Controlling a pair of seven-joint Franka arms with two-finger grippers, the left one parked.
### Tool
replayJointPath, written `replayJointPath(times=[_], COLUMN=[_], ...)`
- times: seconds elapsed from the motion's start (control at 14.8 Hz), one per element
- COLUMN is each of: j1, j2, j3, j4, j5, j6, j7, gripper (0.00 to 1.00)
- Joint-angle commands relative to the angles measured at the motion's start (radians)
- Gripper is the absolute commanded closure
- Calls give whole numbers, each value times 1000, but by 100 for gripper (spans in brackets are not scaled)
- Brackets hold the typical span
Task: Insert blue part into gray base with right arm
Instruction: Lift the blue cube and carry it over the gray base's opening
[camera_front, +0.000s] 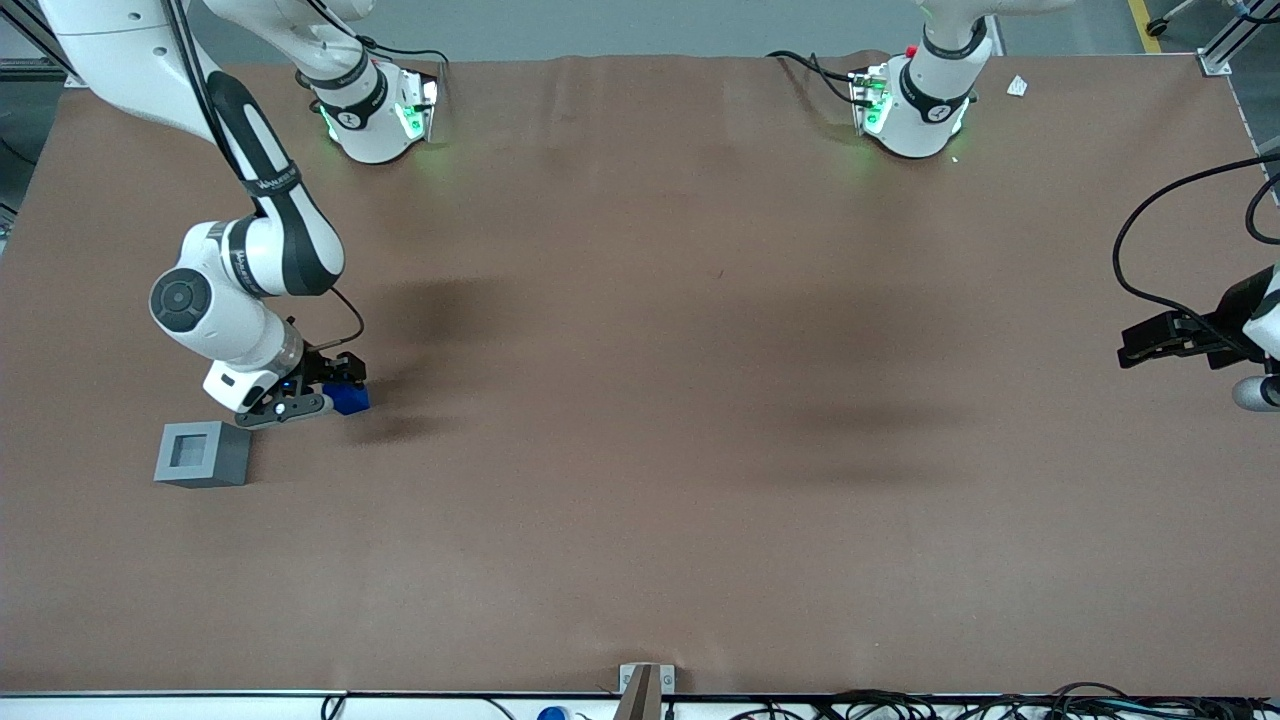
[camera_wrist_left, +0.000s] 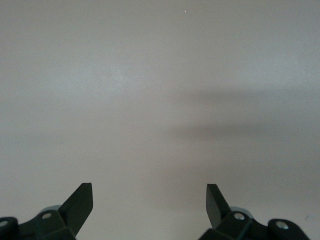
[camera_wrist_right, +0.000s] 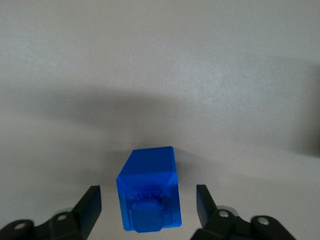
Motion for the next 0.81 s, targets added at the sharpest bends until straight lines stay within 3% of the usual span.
replayJointPath(times=[0.0,0.14,0.2,0.41,0.61,0.74], j1=[-9,-10,-10,-30,-124,-141], j2=[-4,-7,-12,-96,-190,-230], j3=[3,0,-1,-4,-3,-68], j4=[-26,-26,-23,-5,82,151], j5=[-11,-11,-11,-9,-8,-8], j6=[14,11,11,-57,-241,-318], j7=[-8,-8,-8,2,5,-5], gripper=[48,86,96,99,100,100])
